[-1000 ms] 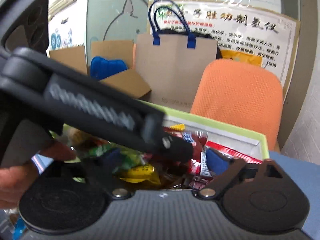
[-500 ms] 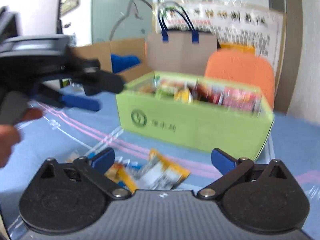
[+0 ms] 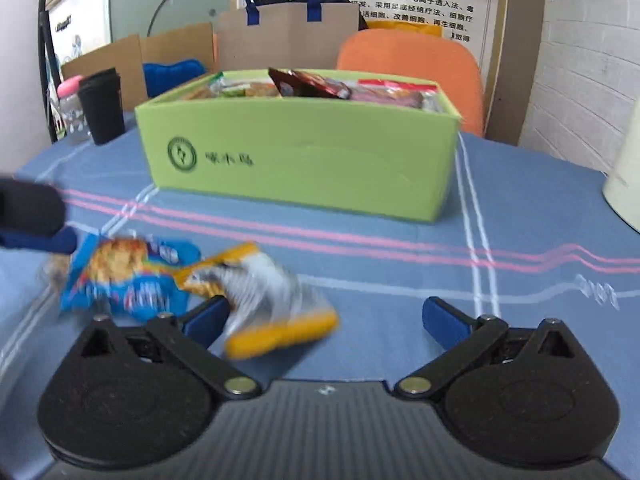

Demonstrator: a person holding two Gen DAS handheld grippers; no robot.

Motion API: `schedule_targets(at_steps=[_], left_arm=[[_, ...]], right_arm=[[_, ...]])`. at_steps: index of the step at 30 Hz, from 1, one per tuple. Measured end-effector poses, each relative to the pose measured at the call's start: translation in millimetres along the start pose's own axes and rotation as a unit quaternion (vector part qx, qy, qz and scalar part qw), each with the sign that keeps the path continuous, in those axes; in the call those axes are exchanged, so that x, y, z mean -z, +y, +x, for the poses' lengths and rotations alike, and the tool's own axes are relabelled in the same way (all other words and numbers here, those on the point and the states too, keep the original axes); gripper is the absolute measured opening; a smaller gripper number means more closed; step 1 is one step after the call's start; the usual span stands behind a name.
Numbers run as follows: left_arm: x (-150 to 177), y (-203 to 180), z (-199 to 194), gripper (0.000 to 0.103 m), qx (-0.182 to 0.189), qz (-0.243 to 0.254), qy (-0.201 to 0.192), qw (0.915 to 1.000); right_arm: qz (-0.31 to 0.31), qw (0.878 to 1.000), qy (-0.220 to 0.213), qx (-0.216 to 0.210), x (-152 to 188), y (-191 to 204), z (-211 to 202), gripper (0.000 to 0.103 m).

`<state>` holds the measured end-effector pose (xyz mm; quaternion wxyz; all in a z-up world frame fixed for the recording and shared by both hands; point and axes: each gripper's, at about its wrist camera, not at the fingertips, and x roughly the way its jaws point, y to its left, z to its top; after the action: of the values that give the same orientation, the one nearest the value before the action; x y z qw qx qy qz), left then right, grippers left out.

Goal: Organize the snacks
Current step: 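Move the left tool to the yellow-white wafer pack and grasp it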

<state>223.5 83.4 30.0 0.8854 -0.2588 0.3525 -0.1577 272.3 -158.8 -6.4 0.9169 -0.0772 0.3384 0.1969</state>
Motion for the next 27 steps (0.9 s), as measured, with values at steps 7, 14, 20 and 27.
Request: schedule_targets(at_steps=[7, 14, 20, 27], left_arm=[[4.8, -16.1, 40.3, 0.073, 0.037, -0.071, 0.058, 0.9951], [-7.2, -7.1, 84.3, 0.069, 0.019, -0.116, 0.085, 0.9894], [-28.3, -10.7, 110.7, 0.069, 0.013, -0.072, 0.096, 0.9927], [-38.2, -2.8, 115.8, 0.069, 0.015, -0.072, 0.091, 0.9931]], right_arm=[[-0.045, 0.998, -0.027, -0.038, 3.5, 4.2, -9.5, 0.102], [-0.112, 0.986, -0.009, -0.124, -6.2, 13.6, 9.1, 0.102], [-0.113, 0.984, 0.008, -0.139, -3.9, 17.0, 11.8, 0.102], [-0.060, 0.992, -0.016, -0.111, -15.0, 9.3, 9.2, 0.102]])
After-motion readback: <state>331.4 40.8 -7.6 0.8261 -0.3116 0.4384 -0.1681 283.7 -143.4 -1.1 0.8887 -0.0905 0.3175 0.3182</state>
